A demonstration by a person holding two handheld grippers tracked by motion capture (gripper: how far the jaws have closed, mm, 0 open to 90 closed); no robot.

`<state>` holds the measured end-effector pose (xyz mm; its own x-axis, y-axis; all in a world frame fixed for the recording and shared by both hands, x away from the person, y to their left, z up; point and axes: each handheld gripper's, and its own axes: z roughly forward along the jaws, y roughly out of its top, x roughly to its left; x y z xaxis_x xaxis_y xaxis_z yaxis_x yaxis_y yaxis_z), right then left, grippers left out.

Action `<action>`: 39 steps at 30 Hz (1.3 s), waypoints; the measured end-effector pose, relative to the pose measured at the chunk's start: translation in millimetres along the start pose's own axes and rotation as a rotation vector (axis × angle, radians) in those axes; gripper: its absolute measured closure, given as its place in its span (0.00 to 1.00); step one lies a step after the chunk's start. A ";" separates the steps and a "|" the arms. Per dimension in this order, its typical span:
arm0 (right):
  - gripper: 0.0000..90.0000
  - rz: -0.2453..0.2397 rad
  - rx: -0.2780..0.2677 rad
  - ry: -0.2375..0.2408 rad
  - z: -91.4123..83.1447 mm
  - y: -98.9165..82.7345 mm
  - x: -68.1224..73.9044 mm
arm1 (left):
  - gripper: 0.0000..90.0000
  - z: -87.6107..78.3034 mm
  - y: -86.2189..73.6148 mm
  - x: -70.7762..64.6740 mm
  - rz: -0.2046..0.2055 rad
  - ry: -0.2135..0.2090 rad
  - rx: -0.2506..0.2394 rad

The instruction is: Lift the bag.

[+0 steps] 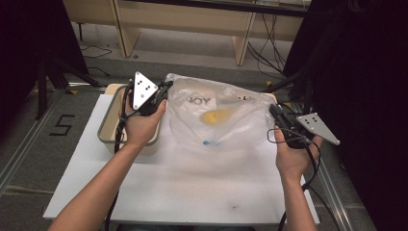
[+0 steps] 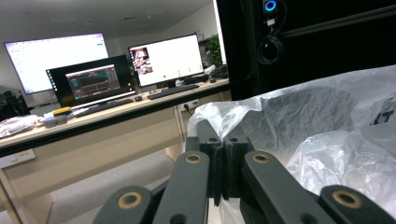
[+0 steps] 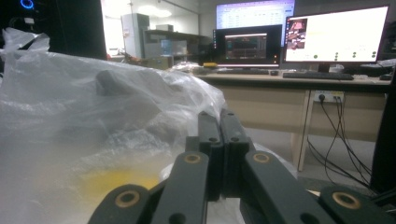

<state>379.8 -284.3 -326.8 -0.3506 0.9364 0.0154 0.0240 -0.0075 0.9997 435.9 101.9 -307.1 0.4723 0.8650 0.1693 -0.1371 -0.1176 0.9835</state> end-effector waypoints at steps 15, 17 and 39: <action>1.00 0.004 0.045 -0.009 19.7 -14.8 -1.6 | 0.99 8.4 -9.7 6.9 0.008 0.018 0.057; 1.00 0.007 0.046 -0.011 19.7 -15.1 -2.7 | 0.99 8.9 -11.0 6.0 0.003 0.015 0.055; 1.00 -0.035 0.074 -0.045 24.3 -23.9 -10.6 | 0.98 17.4 -21.8 -4.2 0.009 -0.028 0.103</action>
<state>405.6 -285.5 -351.3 -0.3104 0.9503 -0.0220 0.0819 0.0498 0.9954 452.0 92.3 -328.2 0.4958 0.8499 0.1783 -0.0522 -0.1758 0.9830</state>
